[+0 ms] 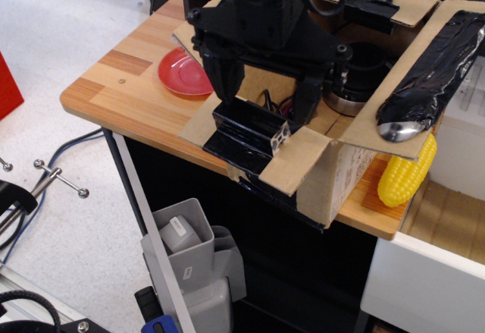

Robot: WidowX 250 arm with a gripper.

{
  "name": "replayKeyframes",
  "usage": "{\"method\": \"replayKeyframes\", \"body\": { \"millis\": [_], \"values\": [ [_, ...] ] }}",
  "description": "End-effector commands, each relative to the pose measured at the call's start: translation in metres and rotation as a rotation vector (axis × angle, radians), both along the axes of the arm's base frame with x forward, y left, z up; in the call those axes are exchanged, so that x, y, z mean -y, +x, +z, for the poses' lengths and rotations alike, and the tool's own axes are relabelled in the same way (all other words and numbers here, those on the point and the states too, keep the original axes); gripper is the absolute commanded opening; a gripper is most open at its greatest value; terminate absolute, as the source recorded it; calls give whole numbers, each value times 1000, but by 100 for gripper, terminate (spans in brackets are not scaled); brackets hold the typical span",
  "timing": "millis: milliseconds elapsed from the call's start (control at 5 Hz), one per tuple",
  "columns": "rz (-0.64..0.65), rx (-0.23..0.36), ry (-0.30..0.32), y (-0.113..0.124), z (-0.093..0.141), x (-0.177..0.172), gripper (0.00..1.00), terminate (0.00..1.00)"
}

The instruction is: Open small4fbox flaps

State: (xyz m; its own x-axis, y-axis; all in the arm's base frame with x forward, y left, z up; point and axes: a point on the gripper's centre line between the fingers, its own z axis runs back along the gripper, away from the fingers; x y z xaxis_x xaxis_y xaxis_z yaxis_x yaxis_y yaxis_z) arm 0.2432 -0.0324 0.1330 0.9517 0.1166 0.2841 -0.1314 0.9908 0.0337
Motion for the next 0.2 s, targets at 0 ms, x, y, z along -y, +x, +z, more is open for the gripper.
{"method": "replayKeyframes", "body": {
  "millis": [0],
  "values": [
    [-10,67,22,5,6,6,100,100]
  ]
}}
